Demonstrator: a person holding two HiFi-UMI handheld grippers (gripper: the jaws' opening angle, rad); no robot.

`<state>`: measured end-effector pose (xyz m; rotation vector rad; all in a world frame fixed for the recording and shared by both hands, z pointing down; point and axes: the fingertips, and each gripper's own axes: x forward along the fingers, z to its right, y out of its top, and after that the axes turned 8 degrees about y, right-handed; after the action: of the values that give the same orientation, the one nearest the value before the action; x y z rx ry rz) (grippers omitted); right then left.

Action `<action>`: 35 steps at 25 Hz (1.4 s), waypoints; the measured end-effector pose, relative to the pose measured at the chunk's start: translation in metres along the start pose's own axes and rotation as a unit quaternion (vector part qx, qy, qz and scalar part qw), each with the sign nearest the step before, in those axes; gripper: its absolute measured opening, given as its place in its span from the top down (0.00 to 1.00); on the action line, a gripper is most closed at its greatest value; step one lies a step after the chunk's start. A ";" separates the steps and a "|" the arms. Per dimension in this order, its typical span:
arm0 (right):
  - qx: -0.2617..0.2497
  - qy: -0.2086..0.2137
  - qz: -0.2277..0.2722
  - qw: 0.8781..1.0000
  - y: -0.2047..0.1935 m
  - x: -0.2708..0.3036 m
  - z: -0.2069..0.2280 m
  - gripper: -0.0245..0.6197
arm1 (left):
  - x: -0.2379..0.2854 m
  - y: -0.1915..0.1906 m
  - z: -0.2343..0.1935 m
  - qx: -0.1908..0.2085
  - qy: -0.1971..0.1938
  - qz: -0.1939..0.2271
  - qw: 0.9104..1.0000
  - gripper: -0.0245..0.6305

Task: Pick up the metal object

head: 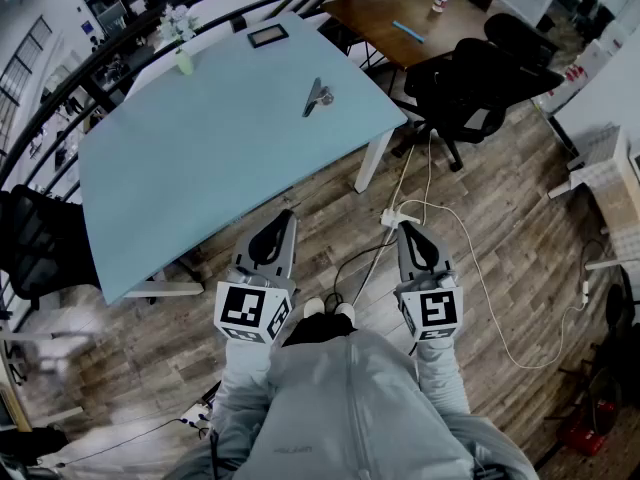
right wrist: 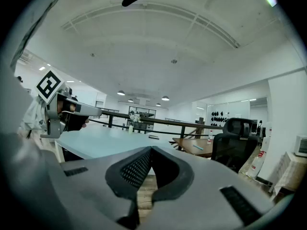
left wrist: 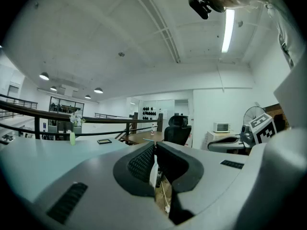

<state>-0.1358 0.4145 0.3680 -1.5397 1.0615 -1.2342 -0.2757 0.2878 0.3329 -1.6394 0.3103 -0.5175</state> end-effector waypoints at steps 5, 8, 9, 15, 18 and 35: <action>0.001 -0.014 0.006 1.000 0.001 -0.014 0.014 0.92 | -0.006 0.000 0.001 0.007 0.018 0.001 1.000 0.91; 0.002 -0.015 0.014 1.000 -0.002 -0.023 0.022 0.92 | -0.011 0.001 0.001 0.011 0.035 0.006 0.999 0.91; 0.003 -0.015 0.016 1.000 -0.004 -0.027 0.024 0.92 | -0.012 0.001 0.002 0.012 0.039 0.008 0.999 0.91; 0.021 -0.020 0.016 0.999 -0.015 -0.031 0.037 0.92 | -0.011 0.000 0.002 0.013 0.053 0.013 0.998 0.91; 0.024 -0.019 0.011 0.999 -0.018 -0.020 0.046 0.92 | 0.002 -0.001 -0.004 0.005 0.056 0.012 0.998 0.91; 0.026 -0.041 0.012 0.999 0.022 0.165 0.143 0.92 | 0.199 0.036 -0.095 0.004 0.023 0.012 1.000 0.91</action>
<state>0.0270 0.2677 0.3686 -1.5211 0.9852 -1.1641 -0.1485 0.1038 0.3345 -1.6153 0.3620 -0.5387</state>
